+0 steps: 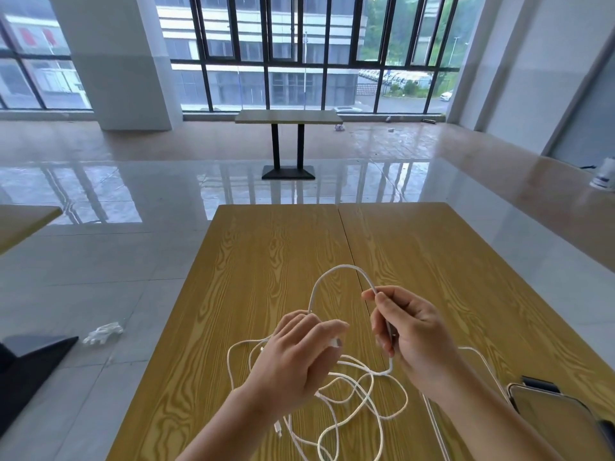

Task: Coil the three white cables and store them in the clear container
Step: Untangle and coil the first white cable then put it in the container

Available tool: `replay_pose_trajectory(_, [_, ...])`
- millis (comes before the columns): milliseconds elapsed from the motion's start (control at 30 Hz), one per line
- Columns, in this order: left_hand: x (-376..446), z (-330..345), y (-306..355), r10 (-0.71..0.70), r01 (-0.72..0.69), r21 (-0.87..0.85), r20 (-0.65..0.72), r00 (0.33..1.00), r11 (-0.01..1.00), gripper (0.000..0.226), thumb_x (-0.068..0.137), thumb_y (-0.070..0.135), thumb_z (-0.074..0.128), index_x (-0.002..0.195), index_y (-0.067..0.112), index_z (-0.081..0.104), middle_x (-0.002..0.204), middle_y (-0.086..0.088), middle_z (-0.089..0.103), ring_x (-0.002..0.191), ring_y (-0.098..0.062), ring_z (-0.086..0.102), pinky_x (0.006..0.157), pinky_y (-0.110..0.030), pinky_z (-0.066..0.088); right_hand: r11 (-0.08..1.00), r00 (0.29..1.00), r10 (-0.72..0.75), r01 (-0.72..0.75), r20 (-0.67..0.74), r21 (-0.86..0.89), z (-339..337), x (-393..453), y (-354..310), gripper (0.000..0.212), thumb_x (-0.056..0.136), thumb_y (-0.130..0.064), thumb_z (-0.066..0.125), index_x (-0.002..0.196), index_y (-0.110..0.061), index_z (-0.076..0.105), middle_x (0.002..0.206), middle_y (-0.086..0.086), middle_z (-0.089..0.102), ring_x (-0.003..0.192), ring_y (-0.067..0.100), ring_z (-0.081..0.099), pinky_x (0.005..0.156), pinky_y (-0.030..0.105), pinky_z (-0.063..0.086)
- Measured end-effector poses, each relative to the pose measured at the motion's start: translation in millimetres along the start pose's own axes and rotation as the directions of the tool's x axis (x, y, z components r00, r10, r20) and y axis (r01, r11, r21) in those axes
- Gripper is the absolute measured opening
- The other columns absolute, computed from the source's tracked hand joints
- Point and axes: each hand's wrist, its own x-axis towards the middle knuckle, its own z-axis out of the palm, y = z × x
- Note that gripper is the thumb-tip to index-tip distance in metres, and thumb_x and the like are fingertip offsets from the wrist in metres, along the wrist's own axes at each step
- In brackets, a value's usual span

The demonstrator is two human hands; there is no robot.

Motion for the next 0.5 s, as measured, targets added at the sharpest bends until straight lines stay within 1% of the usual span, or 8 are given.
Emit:
replay_pose_trajectory(100, [5.7, -6.6, 0.2, -0.002, 0.003, 0.009, -0.081, 0.997, 1.0, 0.018, 0.104, 0.028, 0.044, 0.099, 0.019, 0.06, 0.082, 0.008, 0.06, 0.078, -0.008, 0.056, 0.091, -0.04, 0.048, 0.999, 1.0, 0.021, -0.021, 0.004, 0.034, 1.4, 0.4, -0.7, 0.023, 0.101, -0.01, 0.05, 0.092, -0.008, 0.071, 0.059, 0.009, 0.057, 0.045, 0.018, 0.043, 0.04, 0.026, 0.036])
replay_pose_trajectory(133, [9.9, -8.8, 2.2, -0.042, 0.038, -0.039, -0.121, 0.992, 0.999, 0.022, 0.104, 0.029, 0.044, 0.092, 0.018, 0.058, 0.084, 0.007, 0.061, 0.082, -0.009, 0.058, 0.089, -0.042, 0.048, 0.998, 1.0, 0.028, -0.029, 0.013, 0.047, 2.4, 0.1, -1.0, 0.024, 0.101, -0.009, 0.05, 0.091, -0.009, 0.072, 0.059, 0.009, 0.057, 0.045, 0.018, 0.043, 0.04, 0.026, 0.035])
replay_pose_trajectory(200, [21.9, -14.6, 8.6, -0.223, 0.175, -0.259, -0.169, 0.96, 0.95, 0.031, 0.102, 0.029, 0.043, 0.081, 0.011, 0.055, 0.091, 0.002, 0.066, 0.097, -0.015, 0.064, 0.089, -0.037, 0.051, 0.995, 0.998, 0.034, -0.038, 0.047, 0.087, 5.5, -0.7, -2.2, 0.03, 0.1, -0.005, 0.049, 0.086, -0.011, 0.075, 0.058, 0.01, 0.057, 0.043, 0.018, 0.043, 0.038, 0.024, 0.034])
replay_pose_trajectory(300, [39.8, -23.5, 13.4, -0.559, 0.407, -0.594, -0.089, 0.824, 0.694, 0.041, 0.094, 0.035, 0.043, 0.068, 0.005, 0.055, 0.108, 0.003, 0.07, 0.116, -0.016, 0.061, 0.091, -0.022, 0.049, 0.996, 0.994, 0.019, -0.028, 0.111, 0.083, 14.0, -3.3, -4.6, 0.034, 0.099, -0.002, 0.048, 0.086, -0.014, 0.076, 0.056, 0.011, 0.056, 0.041, 0.018, 0.041, 0.036, 0.024, 0.031])
replay_pose_trajectory(333, [44.1, -24.8, 11.9, -0.639, 0.447, -0.683, -0.038, 0.769, 0.578, 0.043, 0.093, 0.041, 0.044, 0.065, 0.011, 0.057, 0.115, 0.004, 0.071, 0.119, -0.015, 0.06, 0.094, -0.025, 0.049, 0.999, 0.992, 0.007, -0.013, 0.124, 0.046, 17.5, -4.2, -4.9, 0.032, 0.1, -0.001, 0.048, 0.089, -0.013, 0.075, 0.056, 0.011, 0.056, 0.041, 0.017, 0.041, 0.036, 0.024, 0.031])
replay_pose_trajectory(400, [50.7, -25.2, 8.1, -0.738, 0.469, -0.823, 0.092, 0.668, 0.321, 0.048, 0.095, 0.051, 0.047, 0.061, 0.02, 0.06, 0.123, 0.001, 0.07, 0.122, -0.017, 0.061, 0.099, -0.042, 0.049, 0.999, 0.989, -0.008, 0.014, 0.15, -0.038, 25.4, -5.7, -5.2, 0.027, 0.101, -0.002, 0.048, 0.095, -0.011, 0.072, 0.057, 0.01, 0.056, 0.041, 0.016, 0.04, 0.037, 0.023, 0.031])
replay_pose_trajectory(467, [55.2, -24.0, 6.3, -0.78, 0.447, -0.885, 0.187, 0.598, 0.131, 0.052, 0.094, 0.055, 0.045, 0.058, 0.021, 0.06, 0.125, -0.004, 0.07, 0.12, -0.022, 0.064, 0.097, -0.052, 0.05, 0.997, 0.984, -0.006, 0.021, 0.179, -0.08, 32.4, -5.7, -4.4, 0.024, 0.101, -0.002, 0.048, 0.099, -0.009, 0.071, 0.057, 0.008, 0.054, 0.041, 0.013, 0.039, 0.038, 0.021, 0.03])
replay_pose_trajectory(500, [56.8, -23.0, 6.3, -0.792, 0.433, -0.9, 0.226, 0.568, 0.053, 0.047, 0.09, 0.053, 0.045, 0.059, 0.019, 0.059, 0.125, -0.006, 0.07, 0.119, -0.024, 0.064, 0.094, -0.052, 0.052, 0.995, 0.98, -0.004, 0.024, 0.199, -0.1, 35.5, -5.6, -3.8, 0.023, 0.101, -0.003, 0.048, 0.1, -0.008, 0.07, 0.056, 0.007, 0.053, 0.041, 0.012, 0.038, 0.038, 0.02, 0.03])
